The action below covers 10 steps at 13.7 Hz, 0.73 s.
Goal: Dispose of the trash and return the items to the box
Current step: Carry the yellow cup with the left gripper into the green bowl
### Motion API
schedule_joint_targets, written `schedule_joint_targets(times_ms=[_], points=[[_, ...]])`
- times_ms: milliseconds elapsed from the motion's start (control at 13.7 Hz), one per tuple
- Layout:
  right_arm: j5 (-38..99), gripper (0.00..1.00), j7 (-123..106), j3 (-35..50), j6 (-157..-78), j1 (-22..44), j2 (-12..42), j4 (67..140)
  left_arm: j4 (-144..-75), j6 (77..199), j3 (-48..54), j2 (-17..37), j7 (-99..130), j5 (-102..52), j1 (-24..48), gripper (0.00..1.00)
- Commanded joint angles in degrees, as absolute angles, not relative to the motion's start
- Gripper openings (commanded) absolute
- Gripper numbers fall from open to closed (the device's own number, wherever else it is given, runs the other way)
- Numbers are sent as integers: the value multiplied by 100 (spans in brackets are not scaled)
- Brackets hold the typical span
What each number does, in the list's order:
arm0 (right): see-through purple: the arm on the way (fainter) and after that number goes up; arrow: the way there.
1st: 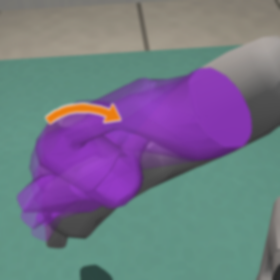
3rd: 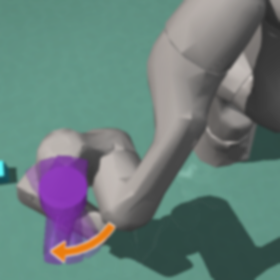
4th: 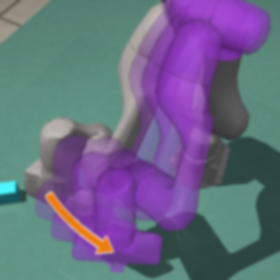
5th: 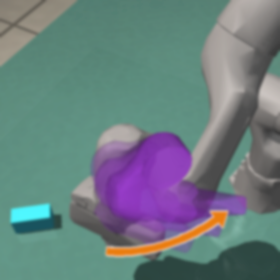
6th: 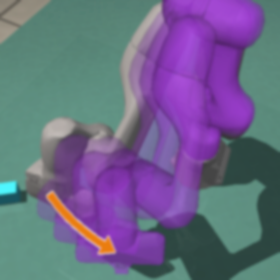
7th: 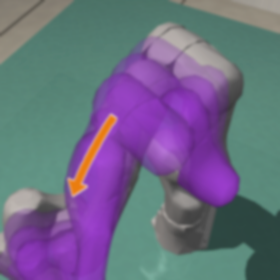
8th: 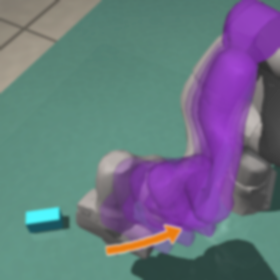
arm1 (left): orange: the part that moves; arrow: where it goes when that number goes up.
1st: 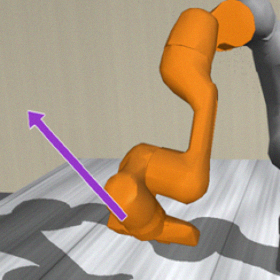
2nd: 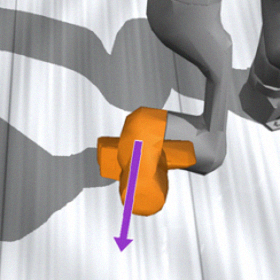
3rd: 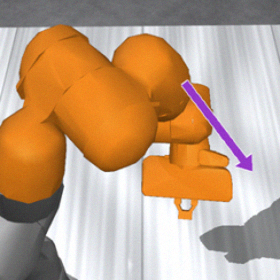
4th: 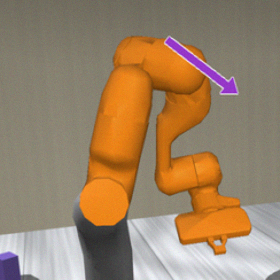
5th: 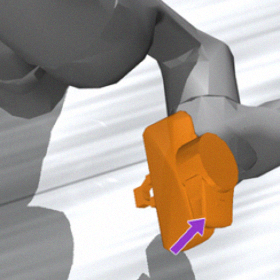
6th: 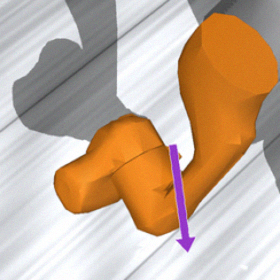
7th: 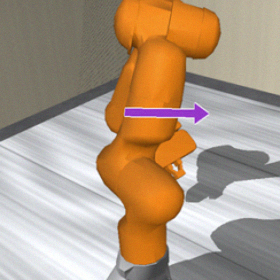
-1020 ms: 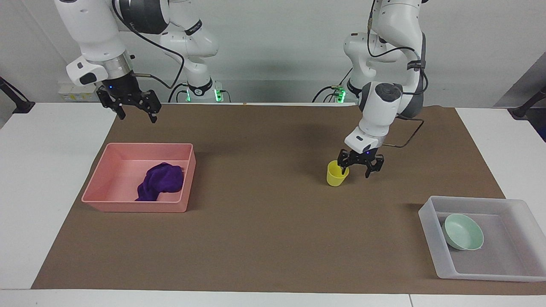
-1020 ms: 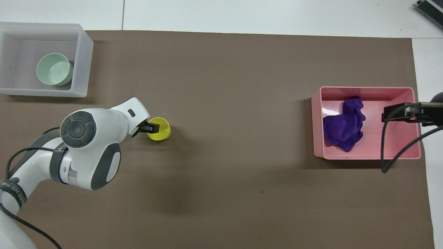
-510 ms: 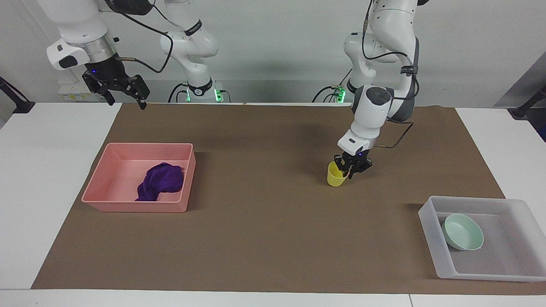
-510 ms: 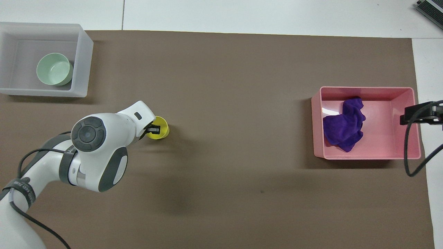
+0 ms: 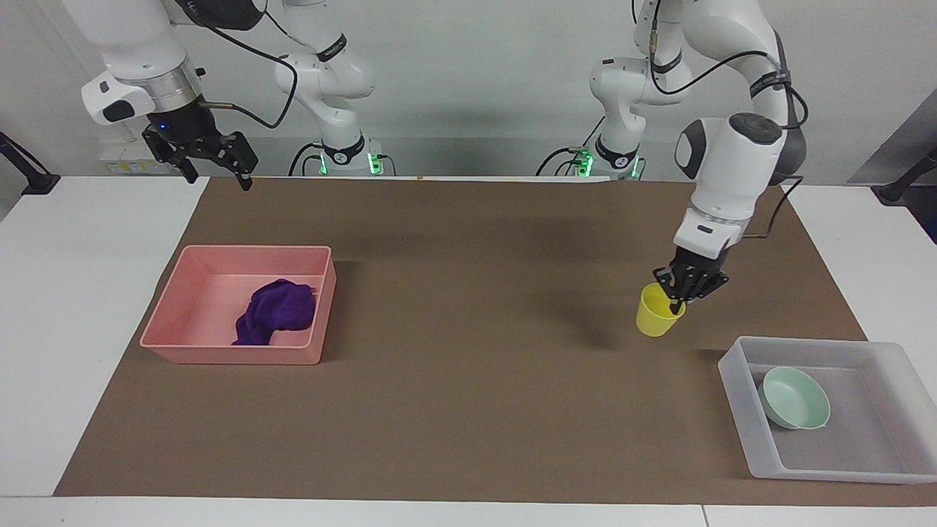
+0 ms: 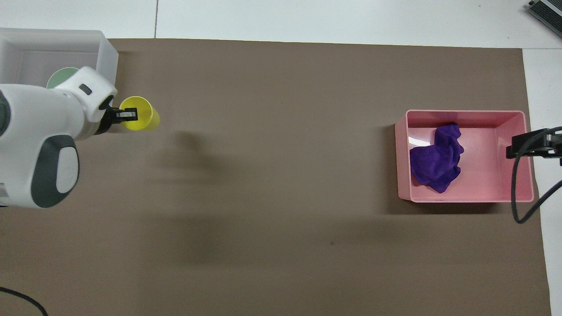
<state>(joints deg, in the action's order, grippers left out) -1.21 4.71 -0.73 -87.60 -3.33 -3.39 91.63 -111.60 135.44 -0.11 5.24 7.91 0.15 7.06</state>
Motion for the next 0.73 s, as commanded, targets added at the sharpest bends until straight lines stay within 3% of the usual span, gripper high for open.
schedule_joint_targets(times_ms=[0, 437, 656], points=[[-105, 100, 255, -61, -8728, -360, -396, 9193, -10540, 13614, 53, 974, 397, 44, 38, 0], [-18, 100, 281, -53, -8728, -387, -396, 9202, -9134, 13755, 79, 2327, 352, 0, -940, 0], [-18, 100, 281, -53, -8684, -360, -396, 9202, -9035, 14131, 88, 2811, 352, -105, -1151, 0]])
